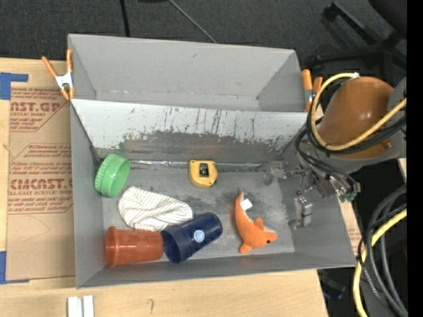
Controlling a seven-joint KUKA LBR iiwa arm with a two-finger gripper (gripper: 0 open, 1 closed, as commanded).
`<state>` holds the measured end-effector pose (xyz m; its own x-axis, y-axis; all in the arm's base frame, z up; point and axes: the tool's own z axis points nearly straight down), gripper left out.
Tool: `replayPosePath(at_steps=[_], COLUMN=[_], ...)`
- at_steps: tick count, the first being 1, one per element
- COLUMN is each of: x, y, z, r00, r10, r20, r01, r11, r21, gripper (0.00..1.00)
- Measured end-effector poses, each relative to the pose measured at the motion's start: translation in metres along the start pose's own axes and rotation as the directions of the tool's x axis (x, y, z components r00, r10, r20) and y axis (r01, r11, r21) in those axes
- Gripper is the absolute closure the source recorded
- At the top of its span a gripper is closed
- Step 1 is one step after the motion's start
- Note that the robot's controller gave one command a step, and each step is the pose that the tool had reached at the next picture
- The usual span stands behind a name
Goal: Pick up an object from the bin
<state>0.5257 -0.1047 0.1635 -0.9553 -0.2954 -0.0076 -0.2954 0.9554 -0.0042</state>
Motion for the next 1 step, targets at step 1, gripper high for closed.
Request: replayPosePath(at_steps=[1], x=[-0.0128], y=[0.0202], z=[0.0174], r00=[0.889], r10=[-0.458], r20=[-0.005], r01=[0.458], r11=[0.889], r21=[-0.009], gripper=[0.00])
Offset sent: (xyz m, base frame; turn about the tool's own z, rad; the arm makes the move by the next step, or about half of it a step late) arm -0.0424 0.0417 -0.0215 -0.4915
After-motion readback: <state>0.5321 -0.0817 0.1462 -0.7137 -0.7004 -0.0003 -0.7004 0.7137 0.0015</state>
